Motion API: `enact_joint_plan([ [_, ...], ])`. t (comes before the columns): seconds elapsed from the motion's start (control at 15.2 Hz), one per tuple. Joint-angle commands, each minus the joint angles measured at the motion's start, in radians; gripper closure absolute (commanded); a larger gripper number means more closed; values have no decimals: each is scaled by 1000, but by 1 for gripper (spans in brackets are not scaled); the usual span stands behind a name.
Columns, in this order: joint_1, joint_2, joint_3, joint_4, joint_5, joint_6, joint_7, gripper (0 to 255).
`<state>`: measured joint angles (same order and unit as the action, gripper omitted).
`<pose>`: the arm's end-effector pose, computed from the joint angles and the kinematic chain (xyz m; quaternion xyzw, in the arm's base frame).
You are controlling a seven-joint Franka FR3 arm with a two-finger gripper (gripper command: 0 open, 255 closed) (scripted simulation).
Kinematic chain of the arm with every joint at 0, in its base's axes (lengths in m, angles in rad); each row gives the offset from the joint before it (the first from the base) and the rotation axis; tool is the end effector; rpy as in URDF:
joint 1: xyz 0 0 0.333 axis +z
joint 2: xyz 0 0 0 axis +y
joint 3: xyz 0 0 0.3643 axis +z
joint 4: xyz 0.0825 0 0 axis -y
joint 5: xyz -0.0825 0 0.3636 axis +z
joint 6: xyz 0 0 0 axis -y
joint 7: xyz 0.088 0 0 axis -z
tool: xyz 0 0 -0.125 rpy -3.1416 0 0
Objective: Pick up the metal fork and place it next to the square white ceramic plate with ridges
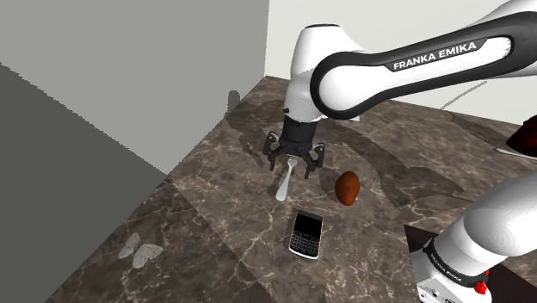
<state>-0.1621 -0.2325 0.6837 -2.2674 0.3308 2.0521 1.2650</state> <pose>0.3792 0.2606 0.4695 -0.8944 0.4413 0.0629 0.0373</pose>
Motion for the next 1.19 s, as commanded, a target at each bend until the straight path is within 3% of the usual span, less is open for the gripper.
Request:
enact_joint_plan([
  [0.0,0,15,8,-9,-5,24,5,0],
  [0.46,0,15,8,-9,-5,24,5,0],
  [0.53,0,15,8,-9,-5,24,5,255],
  [1.12,0,15,8,-9,-5,24,5,255],
])
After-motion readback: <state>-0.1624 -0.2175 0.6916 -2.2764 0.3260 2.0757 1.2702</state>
